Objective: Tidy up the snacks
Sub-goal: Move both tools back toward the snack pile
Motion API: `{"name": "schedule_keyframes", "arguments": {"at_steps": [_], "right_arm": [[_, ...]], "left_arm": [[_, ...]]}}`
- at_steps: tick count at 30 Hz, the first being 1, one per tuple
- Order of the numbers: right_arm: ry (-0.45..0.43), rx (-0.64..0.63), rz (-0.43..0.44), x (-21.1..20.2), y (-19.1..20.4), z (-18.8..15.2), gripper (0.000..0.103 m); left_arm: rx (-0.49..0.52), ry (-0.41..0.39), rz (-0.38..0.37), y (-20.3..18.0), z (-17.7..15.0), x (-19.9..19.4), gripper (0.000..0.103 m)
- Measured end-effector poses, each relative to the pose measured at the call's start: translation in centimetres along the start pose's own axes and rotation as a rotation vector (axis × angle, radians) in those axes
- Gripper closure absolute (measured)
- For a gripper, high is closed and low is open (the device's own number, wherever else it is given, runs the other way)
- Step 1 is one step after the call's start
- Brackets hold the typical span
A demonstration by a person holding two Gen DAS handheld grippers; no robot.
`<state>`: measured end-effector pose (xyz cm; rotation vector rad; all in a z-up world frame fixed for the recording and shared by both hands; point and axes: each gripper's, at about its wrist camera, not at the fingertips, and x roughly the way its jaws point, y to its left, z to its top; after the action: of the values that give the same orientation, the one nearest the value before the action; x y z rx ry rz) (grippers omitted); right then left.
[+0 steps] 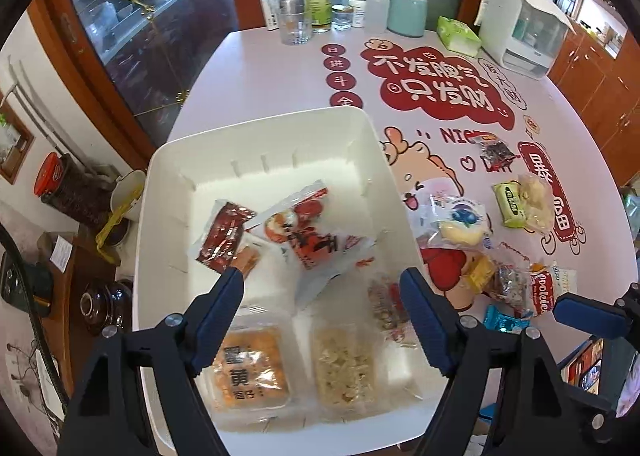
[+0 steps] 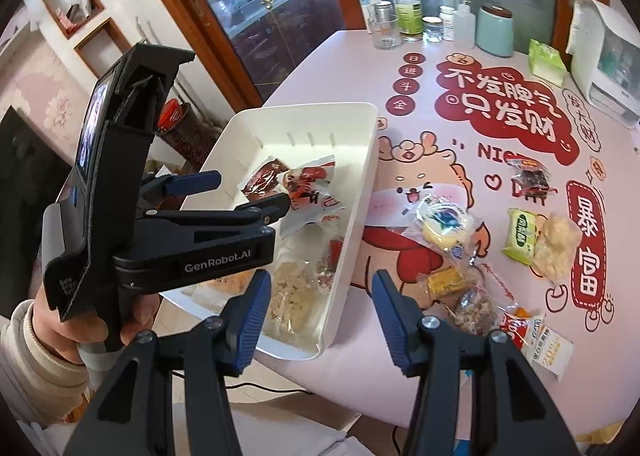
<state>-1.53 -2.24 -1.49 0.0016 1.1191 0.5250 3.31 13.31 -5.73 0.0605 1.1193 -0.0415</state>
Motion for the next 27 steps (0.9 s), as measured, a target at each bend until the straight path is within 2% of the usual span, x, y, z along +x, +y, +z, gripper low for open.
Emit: {"name": "schedule_keyframes", "arguments": {"at_steps": [16,27], "right_arm": [[-0.025,0.171,-0.032,-1.1,-5.5,-0.4,0.048],[-0.048,0.360,-0.053,-1.9,-12.3,-0.7,0.047]], "left_arm": [[0.080,0.004,-0.086,-5.3,2.9,1.1,0.021],[0.151,-0.031,-0.166,-11.2,7.1,0.8,0.019]]}}
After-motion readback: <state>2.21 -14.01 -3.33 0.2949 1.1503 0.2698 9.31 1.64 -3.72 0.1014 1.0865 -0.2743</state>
